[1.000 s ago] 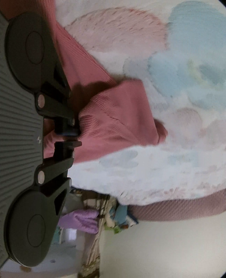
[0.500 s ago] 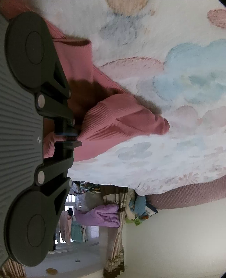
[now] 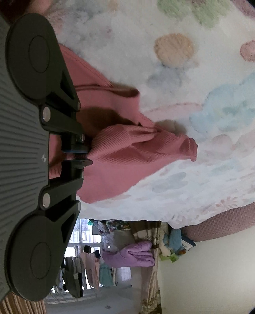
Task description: Fold small clothes
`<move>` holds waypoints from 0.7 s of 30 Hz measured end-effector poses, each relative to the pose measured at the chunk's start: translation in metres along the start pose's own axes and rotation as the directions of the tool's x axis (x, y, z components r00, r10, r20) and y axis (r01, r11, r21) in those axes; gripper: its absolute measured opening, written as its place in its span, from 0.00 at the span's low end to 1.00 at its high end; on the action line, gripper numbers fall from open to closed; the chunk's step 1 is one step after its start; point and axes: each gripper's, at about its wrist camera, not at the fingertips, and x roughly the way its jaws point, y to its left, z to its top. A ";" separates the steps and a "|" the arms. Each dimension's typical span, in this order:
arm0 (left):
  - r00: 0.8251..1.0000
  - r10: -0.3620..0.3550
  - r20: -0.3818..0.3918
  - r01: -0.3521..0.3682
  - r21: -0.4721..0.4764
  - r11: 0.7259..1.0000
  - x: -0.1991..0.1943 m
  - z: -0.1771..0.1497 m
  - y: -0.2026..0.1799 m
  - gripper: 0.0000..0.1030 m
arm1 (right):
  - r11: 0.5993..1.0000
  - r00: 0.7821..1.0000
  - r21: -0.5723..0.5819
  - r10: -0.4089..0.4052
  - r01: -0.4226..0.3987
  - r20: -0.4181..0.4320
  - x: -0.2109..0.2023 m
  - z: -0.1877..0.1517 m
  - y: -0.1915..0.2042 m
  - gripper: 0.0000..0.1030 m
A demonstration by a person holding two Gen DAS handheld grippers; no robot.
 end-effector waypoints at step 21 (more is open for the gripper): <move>1.000 -0.024 0.001 0.024 0.012 1.000 0.011 0.008 -0.006 0.04 | 0.971 0.997 0.236 0.033 -0.049 0.071 0.036 -0.008 -0.030 0.04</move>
